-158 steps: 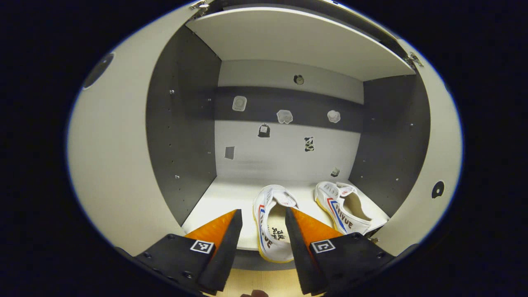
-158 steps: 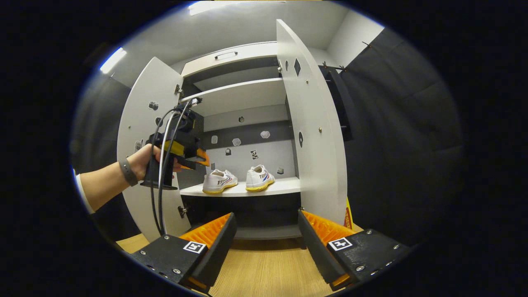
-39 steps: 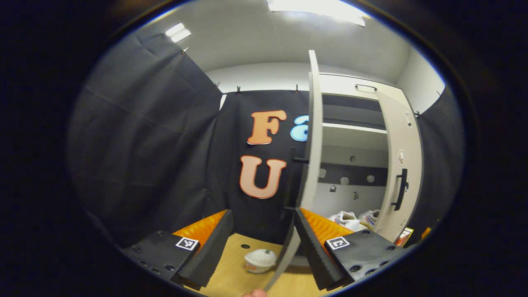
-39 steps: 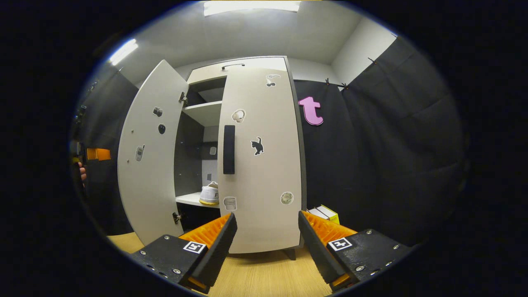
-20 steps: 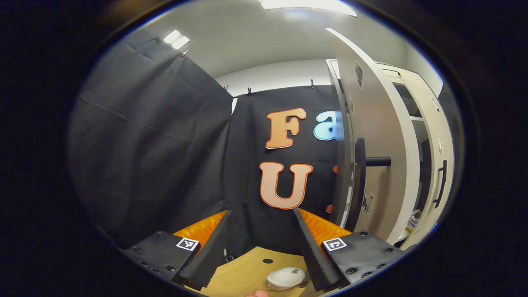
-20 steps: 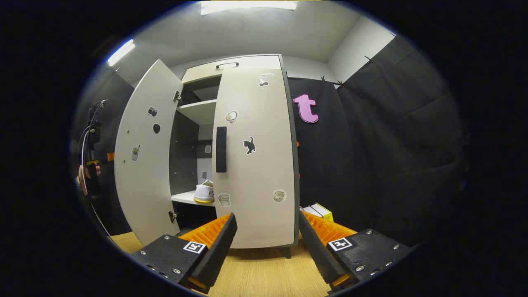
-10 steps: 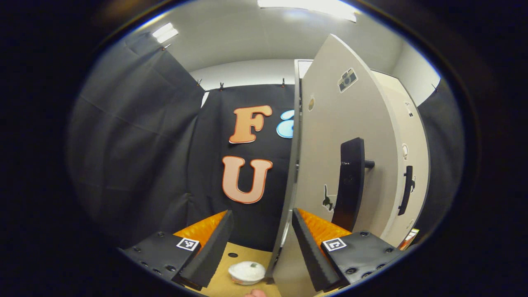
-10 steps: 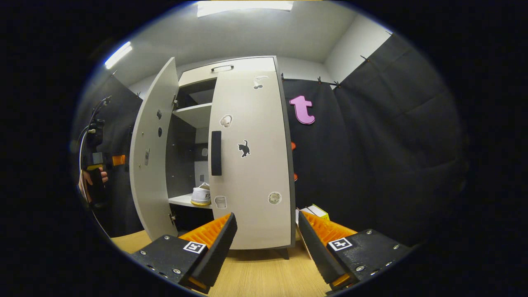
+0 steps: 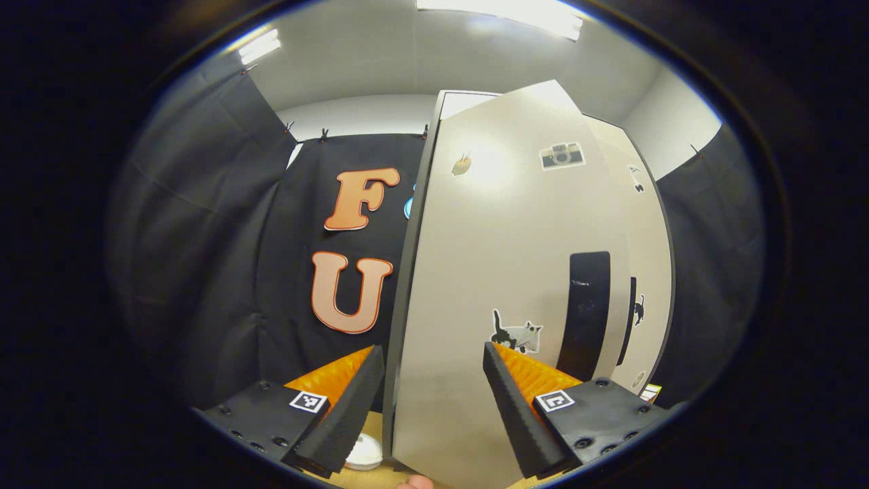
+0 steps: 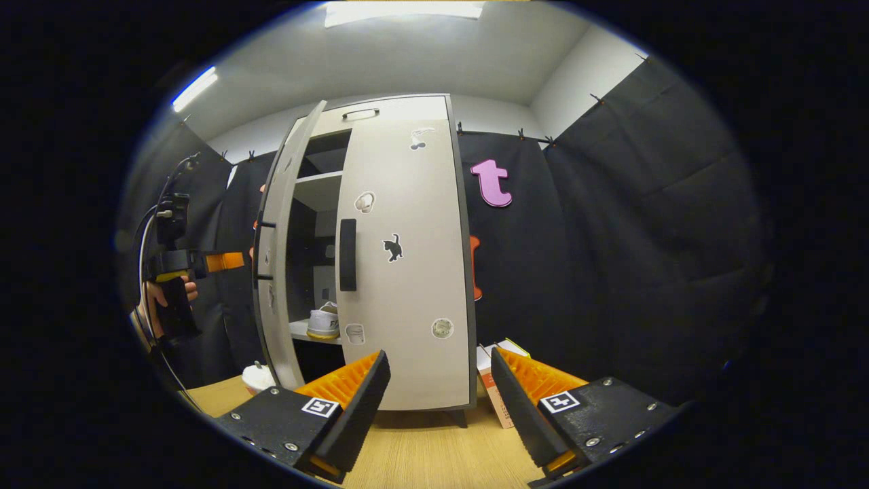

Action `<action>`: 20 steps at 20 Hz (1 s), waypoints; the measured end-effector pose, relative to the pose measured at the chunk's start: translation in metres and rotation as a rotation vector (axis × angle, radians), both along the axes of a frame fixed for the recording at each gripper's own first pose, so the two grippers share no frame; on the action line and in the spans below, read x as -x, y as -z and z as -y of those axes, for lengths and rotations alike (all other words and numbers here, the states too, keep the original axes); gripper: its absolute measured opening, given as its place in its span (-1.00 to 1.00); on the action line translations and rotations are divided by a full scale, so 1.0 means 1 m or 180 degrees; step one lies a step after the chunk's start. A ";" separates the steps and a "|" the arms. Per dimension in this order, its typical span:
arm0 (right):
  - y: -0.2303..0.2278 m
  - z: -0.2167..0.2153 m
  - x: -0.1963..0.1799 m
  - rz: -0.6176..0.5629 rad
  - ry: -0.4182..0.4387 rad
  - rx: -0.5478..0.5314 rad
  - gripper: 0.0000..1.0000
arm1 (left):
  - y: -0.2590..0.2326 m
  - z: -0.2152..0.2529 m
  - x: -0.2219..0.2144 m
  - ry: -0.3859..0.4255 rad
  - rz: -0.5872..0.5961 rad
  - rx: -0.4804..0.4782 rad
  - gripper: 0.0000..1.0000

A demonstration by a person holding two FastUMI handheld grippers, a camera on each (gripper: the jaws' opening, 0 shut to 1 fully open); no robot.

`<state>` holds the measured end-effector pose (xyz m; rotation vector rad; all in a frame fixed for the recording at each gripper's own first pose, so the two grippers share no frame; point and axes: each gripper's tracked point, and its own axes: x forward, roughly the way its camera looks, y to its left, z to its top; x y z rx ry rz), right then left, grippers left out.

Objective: Grab one shoe with the right hand and put it into the shoe cabinet, grab the other shoe with the left hand and put it into the shoe cabinet; then close the right door with the right hand and the left door with the left hand.

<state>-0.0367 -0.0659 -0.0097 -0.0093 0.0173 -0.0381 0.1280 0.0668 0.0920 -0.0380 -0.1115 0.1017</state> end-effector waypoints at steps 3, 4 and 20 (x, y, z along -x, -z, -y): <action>0.002 -0.002 0.001 -0.0018 -0.0004 -0.0009 0.84 | -0.010 -0.008 0.008 -0.0044 0.0042 -0.0022 0.92; 0.002 -0.004 0.000 -0.0016 -0.0009 -0.0009 0.84 | -0.012 -0.010 0.011 -0.0050 0.0042 -0.0035 0.92; 0.013 -0.031 -0.010 -0.0060 -0.0165 -0.0020 0.84 | 0.065 0.026 0.113 0.0084 -0.0166 -0.0044 0.86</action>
